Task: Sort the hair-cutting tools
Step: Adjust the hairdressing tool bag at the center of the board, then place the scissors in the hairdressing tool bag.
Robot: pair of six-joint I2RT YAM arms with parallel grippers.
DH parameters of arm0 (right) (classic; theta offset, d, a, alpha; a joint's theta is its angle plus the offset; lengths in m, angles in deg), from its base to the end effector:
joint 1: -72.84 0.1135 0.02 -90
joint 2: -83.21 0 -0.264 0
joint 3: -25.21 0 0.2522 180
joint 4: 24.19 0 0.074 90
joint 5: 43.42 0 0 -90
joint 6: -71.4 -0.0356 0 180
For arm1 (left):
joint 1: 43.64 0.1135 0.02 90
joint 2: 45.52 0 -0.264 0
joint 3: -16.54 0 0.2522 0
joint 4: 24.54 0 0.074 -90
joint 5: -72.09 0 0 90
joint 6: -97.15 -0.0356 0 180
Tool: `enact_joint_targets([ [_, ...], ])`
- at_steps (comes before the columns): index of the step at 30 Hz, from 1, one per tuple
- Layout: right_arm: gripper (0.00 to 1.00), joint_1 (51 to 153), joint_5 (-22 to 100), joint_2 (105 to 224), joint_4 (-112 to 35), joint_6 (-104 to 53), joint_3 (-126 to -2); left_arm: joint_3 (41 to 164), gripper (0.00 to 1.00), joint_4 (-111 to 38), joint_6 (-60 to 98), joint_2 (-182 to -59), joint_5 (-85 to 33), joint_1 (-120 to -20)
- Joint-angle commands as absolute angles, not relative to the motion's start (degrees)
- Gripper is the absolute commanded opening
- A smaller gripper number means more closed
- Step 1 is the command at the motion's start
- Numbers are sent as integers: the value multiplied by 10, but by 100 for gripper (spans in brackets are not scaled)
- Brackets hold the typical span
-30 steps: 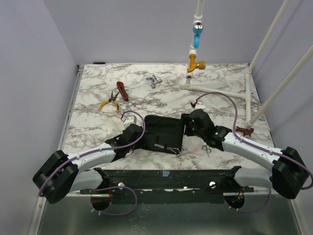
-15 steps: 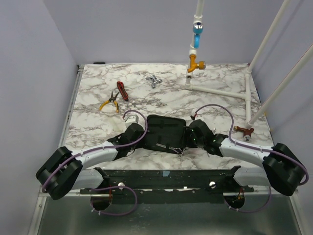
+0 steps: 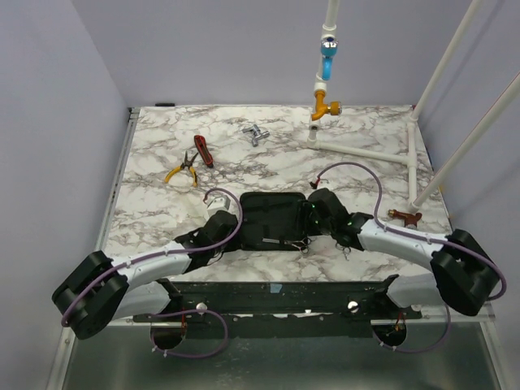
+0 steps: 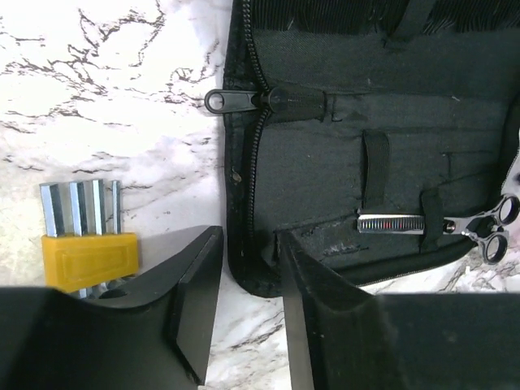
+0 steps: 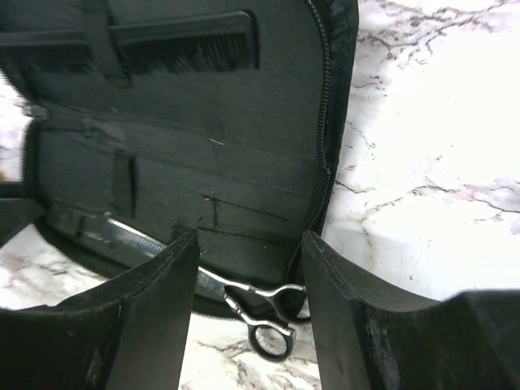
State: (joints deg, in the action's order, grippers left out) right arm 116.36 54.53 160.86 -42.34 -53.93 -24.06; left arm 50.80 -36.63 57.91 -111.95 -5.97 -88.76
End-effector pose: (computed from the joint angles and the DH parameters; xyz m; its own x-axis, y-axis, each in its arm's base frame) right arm 0.1924 0.1759 0.1722 -0.7838 0.0455 -0.6193 -0.1958 0.9284 0.3160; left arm 0.1505 -0.1407 0.1452 -0.7675 -0.3032 -0.5649 -0.0090 0.8861 -0.4633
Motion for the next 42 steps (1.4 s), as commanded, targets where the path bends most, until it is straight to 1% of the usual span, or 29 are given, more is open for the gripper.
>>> enact_joint_targets([
  [1,58,1167,560,1535,-483,-528,-250,504,44,-408,585,-1101,-41,-892],
  [3,58,1166,541,1509,-504,-532,-243,511,47,-414,580,-1098,-36,-892],
  [7,55,1173,496,1483,-531,-553,-222,528,47,-418,572,-1109,-31,-892],
  [12,53,1187,484,1476,-513,-580,-184,533,43,-410,573,-1138,-35,-892],
  [16,52,1187,486,1486,-485,-589,-173,526,41,-398,576,-1151,-38,-892],
  [23,49,1187,502,1520,-457,-579,-193,518,36,-391,579,-1152,-40,-892],
  [27,47,1187,506,1559,-454,-571,-205,518,35,-391,579,-1146,-41,-892],
  [31,45,1188,501,1571,-444,-572,-206,513,34,-390,580,-1139,-40,-892],
  [42,34,1199,490,1592,-436,-575,-218,508,30,-386,581,-1136,-46,-892],
])
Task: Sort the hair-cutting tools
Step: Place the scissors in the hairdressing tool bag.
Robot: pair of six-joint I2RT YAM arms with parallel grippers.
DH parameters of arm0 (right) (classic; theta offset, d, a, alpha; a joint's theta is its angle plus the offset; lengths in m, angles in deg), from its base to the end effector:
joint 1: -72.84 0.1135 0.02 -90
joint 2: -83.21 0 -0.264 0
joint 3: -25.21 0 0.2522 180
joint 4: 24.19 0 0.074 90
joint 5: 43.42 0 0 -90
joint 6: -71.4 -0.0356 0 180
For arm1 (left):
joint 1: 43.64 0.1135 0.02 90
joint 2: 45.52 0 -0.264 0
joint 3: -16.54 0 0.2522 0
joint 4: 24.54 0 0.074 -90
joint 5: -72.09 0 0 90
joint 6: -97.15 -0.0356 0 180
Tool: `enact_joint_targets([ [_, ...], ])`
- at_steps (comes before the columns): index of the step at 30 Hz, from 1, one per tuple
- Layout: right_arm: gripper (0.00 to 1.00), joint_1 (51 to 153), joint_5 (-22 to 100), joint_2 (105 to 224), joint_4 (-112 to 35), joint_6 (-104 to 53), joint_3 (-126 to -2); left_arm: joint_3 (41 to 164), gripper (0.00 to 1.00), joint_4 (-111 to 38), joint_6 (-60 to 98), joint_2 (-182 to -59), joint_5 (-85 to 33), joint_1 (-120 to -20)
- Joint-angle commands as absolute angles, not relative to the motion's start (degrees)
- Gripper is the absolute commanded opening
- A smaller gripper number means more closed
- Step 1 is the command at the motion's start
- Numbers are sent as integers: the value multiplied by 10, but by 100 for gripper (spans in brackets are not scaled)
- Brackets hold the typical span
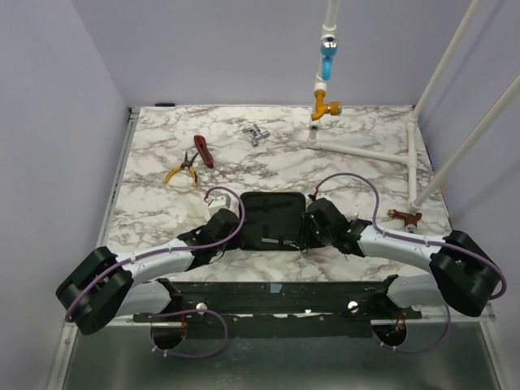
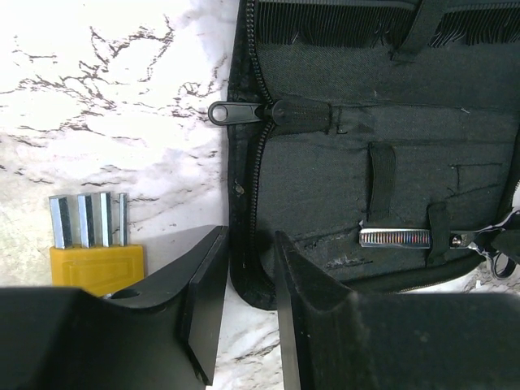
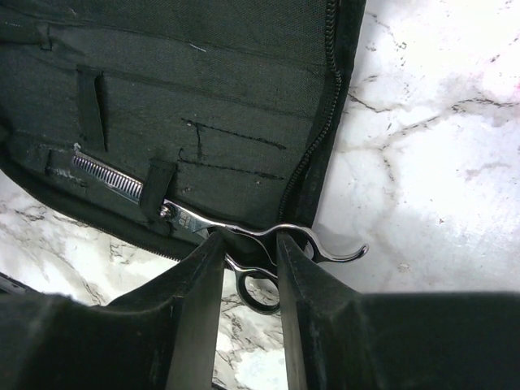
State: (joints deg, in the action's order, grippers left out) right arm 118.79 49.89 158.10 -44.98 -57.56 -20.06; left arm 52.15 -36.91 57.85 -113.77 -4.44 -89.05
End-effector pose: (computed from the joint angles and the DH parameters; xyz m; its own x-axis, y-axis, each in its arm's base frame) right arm 0.1685 0.1712 0.1593 -0.8517 0.0224 -0.5235 -0.2011 0.9086 0.3661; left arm 0.1543 -0.1447 0.1459 -0.7609 -0.3001 -0.5753 -0.0188 0.8964 -0.4427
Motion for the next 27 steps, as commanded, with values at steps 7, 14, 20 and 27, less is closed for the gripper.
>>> enact_joint_targets([
  [7,28,1212,495,1616,-432,-575,-221,507,29,-371,580,-1136,-50,-892],
  [14,25,1234,502,1644,-430,-575,-231,505,26,-364,581,-1142,-56,-892],
  [20,21,1247,508,1664,-429,-574,-239,501,18,-358,582,-1140,-60,-892],
  [27,15,1260,507,1683,-422,-573,-244,498,0,-349,582,-1146,-66,-892],
])
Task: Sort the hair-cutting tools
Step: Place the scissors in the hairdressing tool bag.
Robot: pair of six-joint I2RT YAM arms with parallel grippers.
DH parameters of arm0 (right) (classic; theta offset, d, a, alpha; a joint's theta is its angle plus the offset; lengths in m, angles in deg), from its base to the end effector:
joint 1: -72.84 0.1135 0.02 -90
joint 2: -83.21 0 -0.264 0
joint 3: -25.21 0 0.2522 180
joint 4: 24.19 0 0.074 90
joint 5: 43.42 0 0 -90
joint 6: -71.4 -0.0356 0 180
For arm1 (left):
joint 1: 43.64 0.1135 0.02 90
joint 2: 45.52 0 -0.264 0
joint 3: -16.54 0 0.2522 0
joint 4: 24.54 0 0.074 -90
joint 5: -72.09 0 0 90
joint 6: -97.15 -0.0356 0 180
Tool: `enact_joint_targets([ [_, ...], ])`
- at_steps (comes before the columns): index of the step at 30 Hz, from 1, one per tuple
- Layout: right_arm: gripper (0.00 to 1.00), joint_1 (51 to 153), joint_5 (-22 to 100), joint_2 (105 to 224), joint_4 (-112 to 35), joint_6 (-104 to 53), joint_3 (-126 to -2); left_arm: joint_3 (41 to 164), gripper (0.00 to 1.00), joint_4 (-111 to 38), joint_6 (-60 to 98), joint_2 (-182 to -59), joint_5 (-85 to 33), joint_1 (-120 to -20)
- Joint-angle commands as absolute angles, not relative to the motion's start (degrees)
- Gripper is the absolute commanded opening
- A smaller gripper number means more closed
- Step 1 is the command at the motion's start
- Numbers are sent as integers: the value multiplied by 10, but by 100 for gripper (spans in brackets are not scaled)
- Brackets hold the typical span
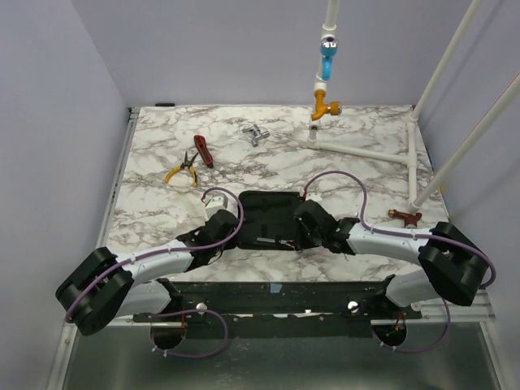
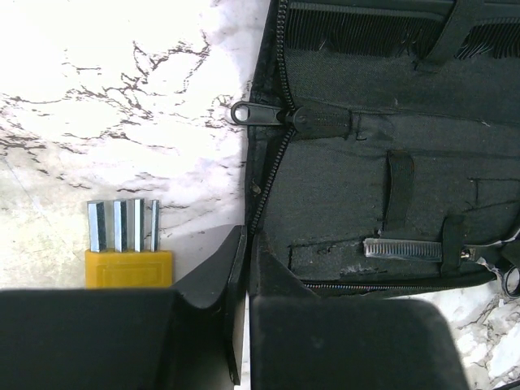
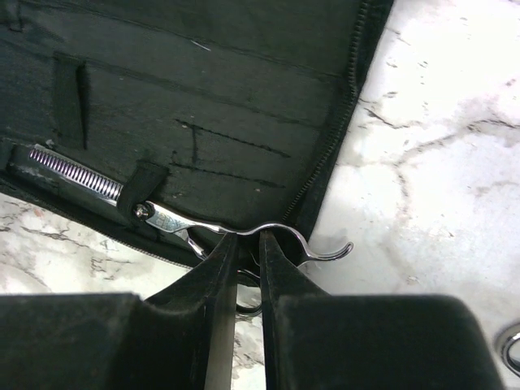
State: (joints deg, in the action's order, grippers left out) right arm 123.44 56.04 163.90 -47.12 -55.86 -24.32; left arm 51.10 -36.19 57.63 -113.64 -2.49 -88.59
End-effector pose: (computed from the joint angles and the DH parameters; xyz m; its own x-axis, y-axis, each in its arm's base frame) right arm 0.1677 0.1950 0.1551 -0.8336 -0.0740 -0.5474 -0.2467 0.9365 0.2491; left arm 0.1540 -0.1403 0.1422 -0.7427 -0.3093 -0.5939 -0.0384 0.9051 -0.4234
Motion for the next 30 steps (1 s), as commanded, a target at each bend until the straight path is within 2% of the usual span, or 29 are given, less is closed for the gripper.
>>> enact_joint_targets([
  [1,15,1261,505,1685,-419,-573,-244,497,0,-347,582,-1148,-67,-892],
  [30,11,1285,470,1730,-348,-587,-248,498,0,-326,587,-1165,-85,-903],
])
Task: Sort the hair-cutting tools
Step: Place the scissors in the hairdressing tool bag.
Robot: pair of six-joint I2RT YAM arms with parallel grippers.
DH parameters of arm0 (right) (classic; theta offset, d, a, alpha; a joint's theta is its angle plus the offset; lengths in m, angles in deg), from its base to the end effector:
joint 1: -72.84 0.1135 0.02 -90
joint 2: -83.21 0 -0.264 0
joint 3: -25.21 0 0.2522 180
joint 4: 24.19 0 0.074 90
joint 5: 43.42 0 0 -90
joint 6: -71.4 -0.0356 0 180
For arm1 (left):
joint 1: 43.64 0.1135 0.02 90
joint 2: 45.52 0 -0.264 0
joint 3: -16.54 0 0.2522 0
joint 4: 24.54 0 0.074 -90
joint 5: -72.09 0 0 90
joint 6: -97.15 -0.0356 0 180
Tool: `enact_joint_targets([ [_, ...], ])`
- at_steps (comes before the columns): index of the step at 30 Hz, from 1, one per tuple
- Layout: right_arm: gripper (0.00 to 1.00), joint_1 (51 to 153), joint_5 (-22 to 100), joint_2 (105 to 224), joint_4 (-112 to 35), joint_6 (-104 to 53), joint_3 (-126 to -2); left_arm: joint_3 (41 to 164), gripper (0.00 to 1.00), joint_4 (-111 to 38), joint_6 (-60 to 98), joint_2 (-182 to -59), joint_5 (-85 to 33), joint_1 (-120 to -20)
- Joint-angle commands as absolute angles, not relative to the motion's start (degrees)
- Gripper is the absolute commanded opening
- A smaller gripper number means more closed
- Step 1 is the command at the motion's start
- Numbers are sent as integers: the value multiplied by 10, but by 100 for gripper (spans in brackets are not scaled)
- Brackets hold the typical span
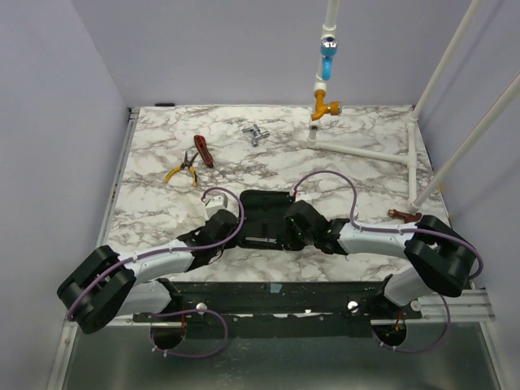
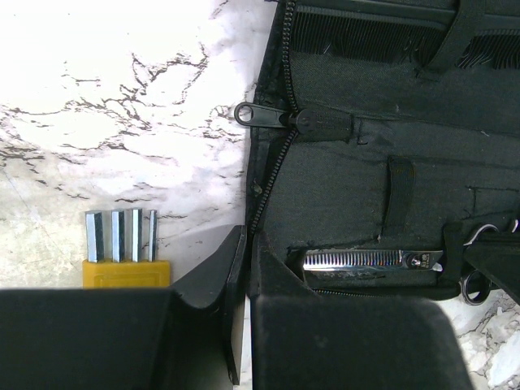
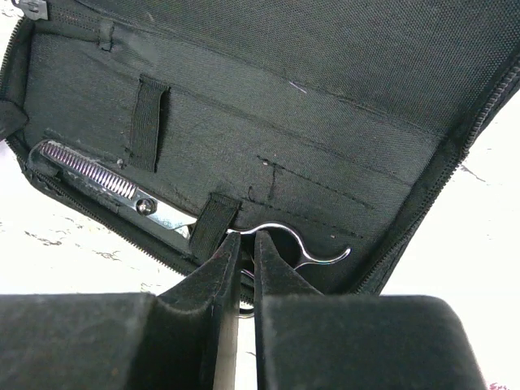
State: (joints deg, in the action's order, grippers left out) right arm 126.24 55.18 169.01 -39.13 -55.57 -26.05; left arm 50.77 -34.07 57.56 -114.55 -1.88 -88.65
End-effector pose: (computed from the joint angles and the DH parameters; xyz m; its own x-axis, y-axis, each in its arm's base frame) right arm 0.1708 0.2211 0.1508 -0.8047 -0.0861 -0.5875 -0.3153 0.9003 0.2999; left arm 0.1554 -0.1416 0.1405 -0.7310 -0.3163 -0.6046 -0.0365 0.9029 -0.4283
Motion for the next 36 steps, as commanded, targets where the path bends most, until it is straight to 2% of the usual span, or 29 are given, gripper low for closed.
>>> enact_joint_targets([
  [1,11,1286,470,1731,-349,-587,-250,499,0,-327,587,-1166,-84,-902],
  [14,10,1286,613,1681,-491,-596,-242,498,0,-366,590,-1144,-48,-903],
  [30,9,1281,667,1644,-532,-607,-223,499,0,-382,590,-1139,-33,-903],
  [32,13,1281,669,1647,-532,-607,-232,500,0,-382,588,-1139,-33,-903],
  [36,33,1281,670,1624,-538,-610,-249,507,0,-394,586,-1135,-34,-902],
])
